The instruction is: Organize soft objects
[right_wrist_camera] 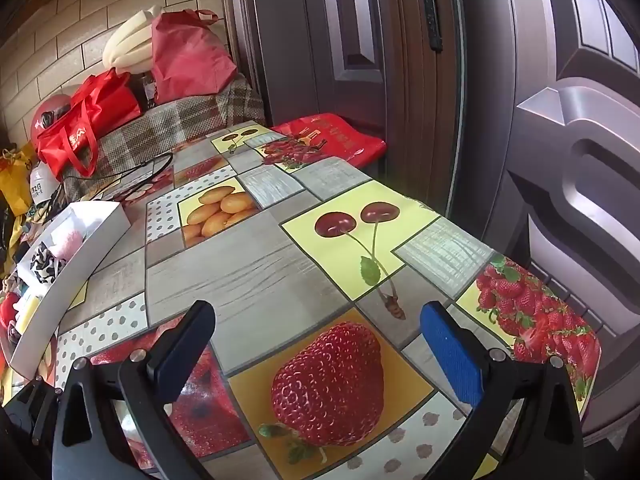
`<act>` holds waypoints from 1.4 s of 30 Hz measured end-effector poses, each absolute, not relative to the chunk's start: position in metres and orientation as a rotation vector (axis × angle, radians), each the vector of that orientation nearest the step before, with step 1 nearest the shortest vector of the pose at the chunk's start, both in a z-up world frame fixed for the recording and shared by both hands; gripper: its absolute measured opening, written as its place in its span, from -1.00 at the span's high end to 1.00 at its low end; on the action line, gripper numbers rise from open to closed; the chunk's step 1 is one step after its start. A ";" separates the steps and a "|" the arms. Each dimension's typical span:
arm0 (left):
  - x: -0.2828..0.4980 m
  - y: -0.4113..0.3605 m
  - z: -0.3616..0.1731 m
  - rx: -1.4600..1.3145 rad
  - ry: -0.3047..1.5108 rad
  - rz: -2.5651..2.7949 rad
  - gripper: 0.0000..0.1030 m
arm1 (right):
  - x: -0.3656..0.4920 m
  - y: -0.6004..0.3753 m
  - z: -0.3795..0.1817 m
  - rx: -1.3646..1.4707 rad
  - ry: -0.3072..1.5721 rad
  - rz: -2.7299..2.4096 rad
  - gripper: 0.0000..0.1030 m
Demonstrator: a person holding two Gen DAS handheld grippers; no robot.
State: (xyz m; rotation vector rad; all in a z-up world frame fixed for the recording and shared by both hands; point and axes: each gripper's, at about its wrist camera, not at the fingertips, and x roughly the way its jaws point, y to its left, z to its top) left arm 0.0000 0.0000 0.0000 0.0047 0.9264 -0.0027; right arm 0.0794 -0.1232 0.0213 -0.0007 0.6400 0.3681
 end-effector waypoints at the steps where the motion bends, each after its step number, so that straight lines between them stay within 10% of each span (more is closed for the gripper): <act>1: 0.000 0.000 0.000 0.005 0.926 -0.003 -0.99 | 0.080 -0.122 0.021 -0.020 0.650 0.362 -1.00; 42: 0.000 0.000 0.000 0.005 0.927 -0.003 -0.99 | 0.080 -0.125 0.021 0.013 0.651 0.373 -1.00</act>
